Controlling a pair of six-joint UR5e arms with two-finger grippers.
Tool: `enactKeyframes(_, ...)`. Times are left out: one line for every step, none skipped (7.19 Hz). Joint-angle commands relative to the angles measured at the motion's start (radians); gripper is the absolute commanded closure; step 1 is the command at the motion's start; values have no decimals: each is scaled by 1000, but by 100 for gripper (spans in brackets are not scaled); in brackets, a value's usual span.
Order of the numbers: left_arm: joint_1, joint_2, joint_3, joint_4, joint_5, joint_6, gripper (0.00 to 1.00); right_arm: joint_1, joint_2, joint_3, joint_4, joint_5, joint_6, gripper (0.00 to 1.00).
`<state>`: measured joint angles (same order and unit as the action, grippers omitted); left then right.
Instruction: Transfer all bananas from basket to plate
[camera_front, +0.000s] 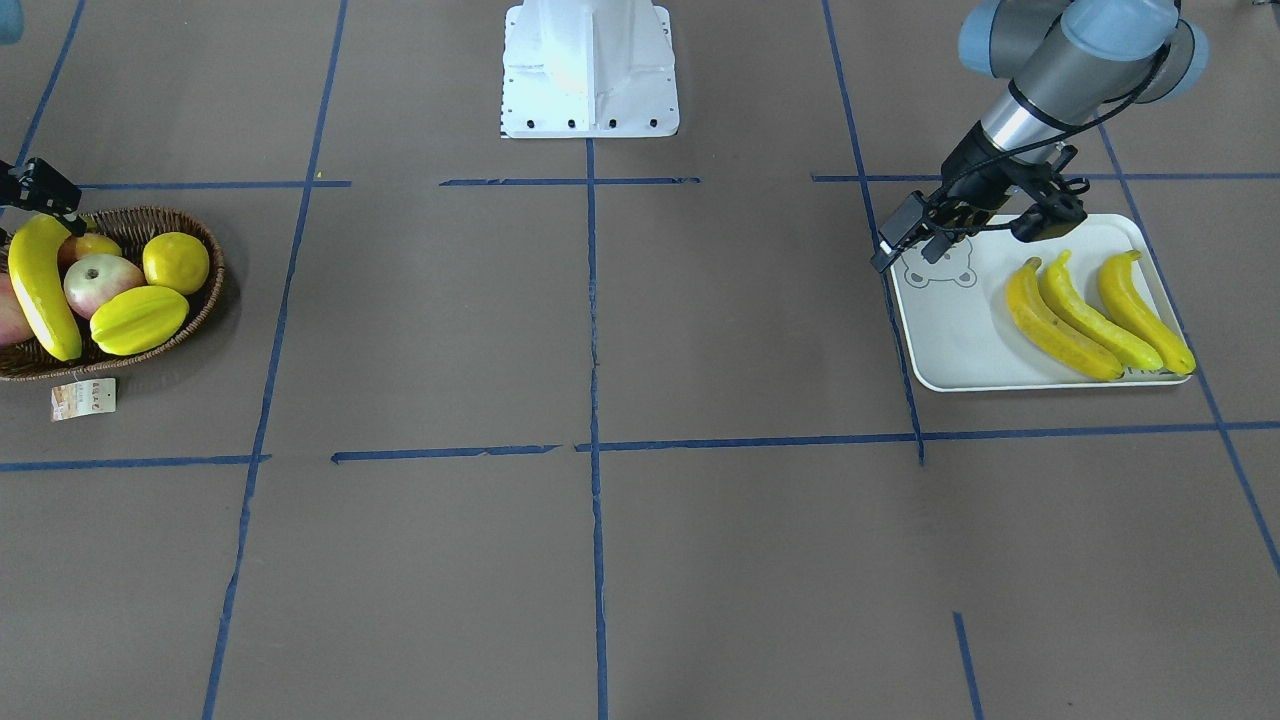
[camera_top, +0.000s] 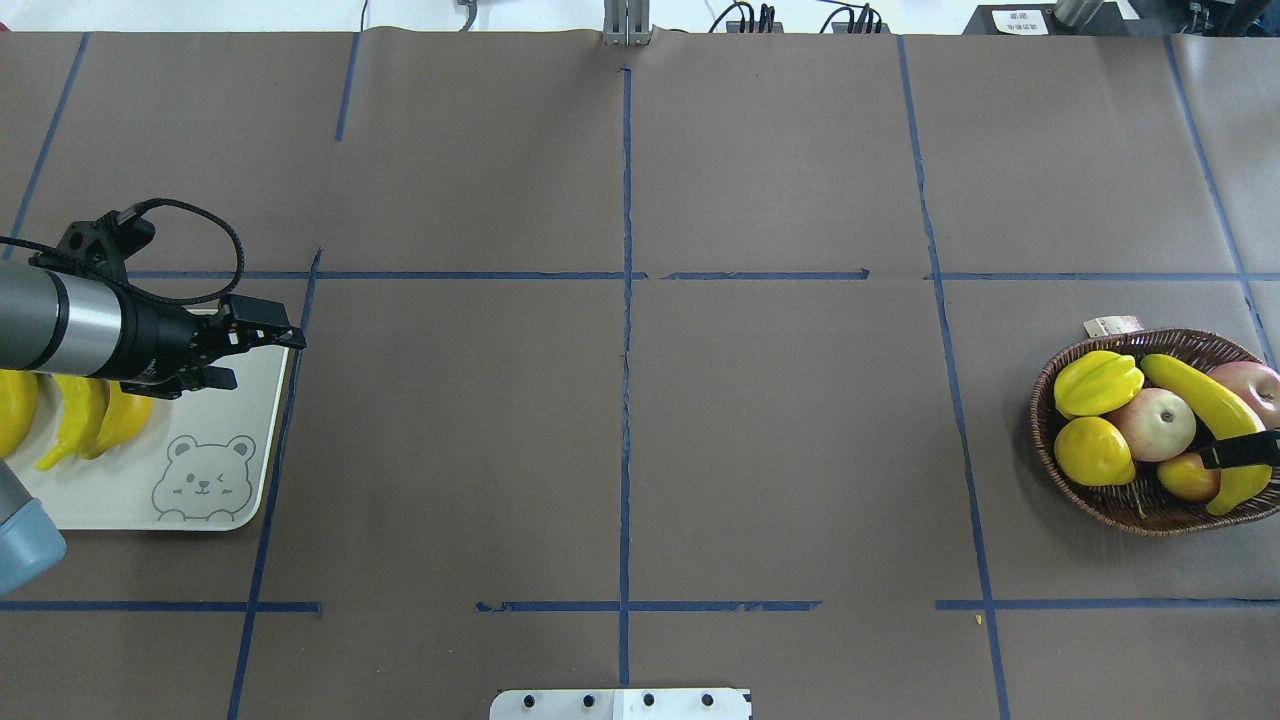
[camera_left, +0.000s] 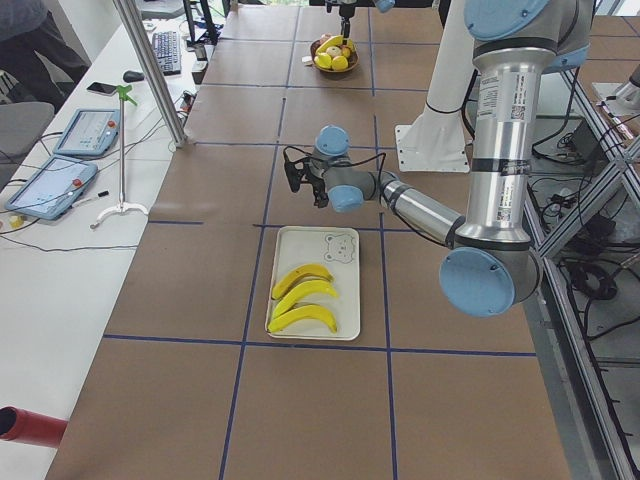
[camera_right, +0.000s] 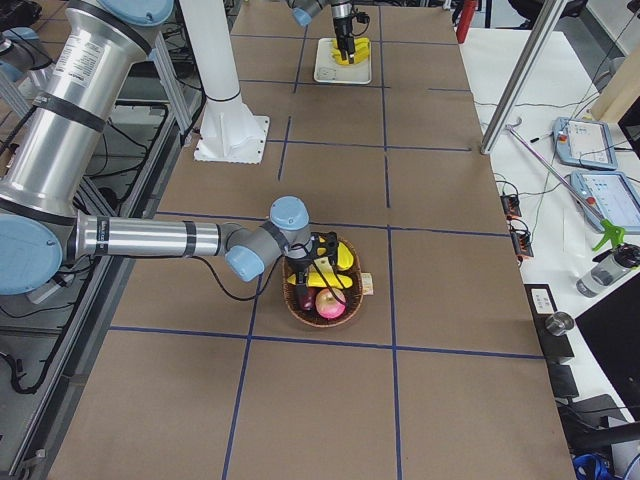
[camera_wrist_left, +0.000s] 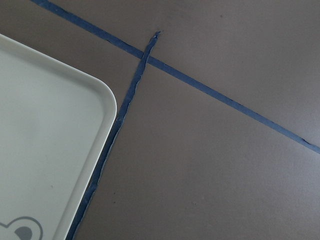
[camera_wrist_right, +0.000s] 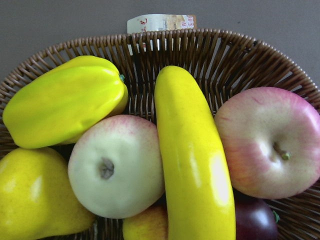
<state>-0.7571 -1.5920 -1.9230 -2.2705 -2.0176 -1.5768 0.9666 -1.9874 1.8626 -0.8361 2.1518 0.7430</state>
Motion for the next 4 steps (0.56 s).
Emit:
enactKeyframes(31, 1, 4, 0, 43, -2, 0, -22, 5, -13, -1, -4, 1, 31)
enactKeyframes(31, 1, 7, 0, 45, -2, 0, -35, 9, -17, 0, -4, 1, 32)
enactKeyframes(31, 3, 9, 0, 45, -2, 0, -43, 13, -17, -1, -4, 1, 33)
enactKeyframes(33, 3, 12, 0, 45, -2, 0, -42, 13, -16, 0, -4, 1, 42)
